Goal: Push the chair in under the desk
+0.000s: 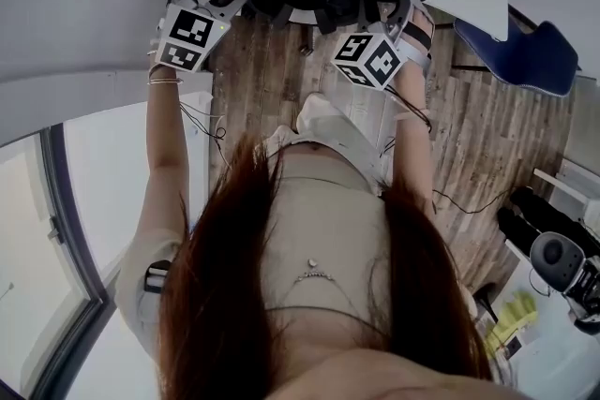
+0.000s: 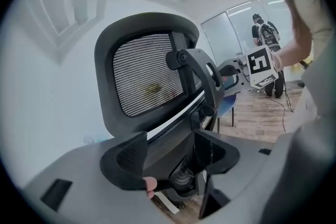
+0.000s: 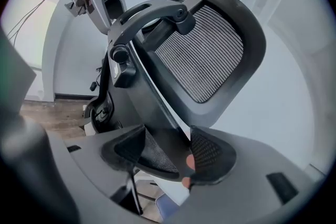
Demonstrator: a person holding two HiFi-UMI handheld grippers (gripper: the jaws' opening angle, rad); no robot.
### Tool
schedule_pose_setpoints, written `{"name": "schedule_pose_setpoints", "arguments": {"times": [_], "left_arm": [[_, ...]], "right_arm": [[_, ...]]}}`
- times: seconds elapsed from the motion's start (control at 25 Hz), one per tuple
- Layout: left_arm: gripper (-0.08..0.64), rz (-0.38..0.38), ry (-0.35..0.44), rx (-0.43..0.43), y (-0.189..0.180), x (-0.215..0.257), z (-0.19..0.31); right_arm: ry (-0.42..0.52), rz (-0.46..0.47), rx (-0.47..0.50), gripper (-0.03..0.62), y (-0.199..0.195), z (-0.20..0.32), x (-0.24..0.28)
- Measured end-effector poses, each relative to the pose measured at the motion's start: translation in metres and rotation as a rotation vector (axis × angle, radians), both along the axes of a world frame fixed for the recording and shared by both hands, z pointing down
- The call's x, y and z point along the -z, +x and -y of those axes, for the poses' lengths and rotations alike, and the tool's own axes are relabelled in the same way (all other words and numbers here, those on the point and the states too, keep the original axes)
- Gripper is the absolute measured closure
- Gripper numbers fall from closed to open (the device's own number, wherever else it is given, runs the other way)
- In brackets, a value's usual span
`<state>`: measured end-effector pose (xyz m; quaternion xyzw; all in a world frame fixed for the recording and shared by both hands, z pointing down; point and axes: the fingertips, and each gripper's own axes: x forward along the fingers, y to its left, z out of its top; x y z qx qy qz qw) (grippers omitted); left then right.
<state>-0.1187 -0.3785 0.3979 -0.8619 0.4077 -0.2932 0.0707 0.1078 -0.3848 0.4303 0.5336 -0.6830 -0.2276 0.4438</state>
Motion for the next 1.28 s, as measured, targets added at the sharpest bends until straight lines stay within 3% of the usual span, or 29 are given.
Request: {"name": "schedule_pose_setpoints", "arguments": {"times": [0.16,0.8,1.0,1.28], "left_arm": [[0.282,-0.011,0.002,-0.004,-0.004,0.002,-0.014],[0.331,-0.123,-0.002,0.031,0.005,0.004,-0.070],[0.379,-0.147,-0.001,0.034,0.008,0.006,-0.089],[0.425,-0.193,-0.012,0.020,0.019,0.002,-0.113]], "right_arm": [[0.005,0.006,-0.032,0.313,-0.001,-0.006,0.002],[-0.030,0.216,-0.146,0.339,-0.001,-0.071,0.010],[-0.060,0.317,-0.182,0.353,-0.003,-0.095,0.010],[-0.052,0.381,-0.208,0.377,-0.003,-0.125,0.018]]}}
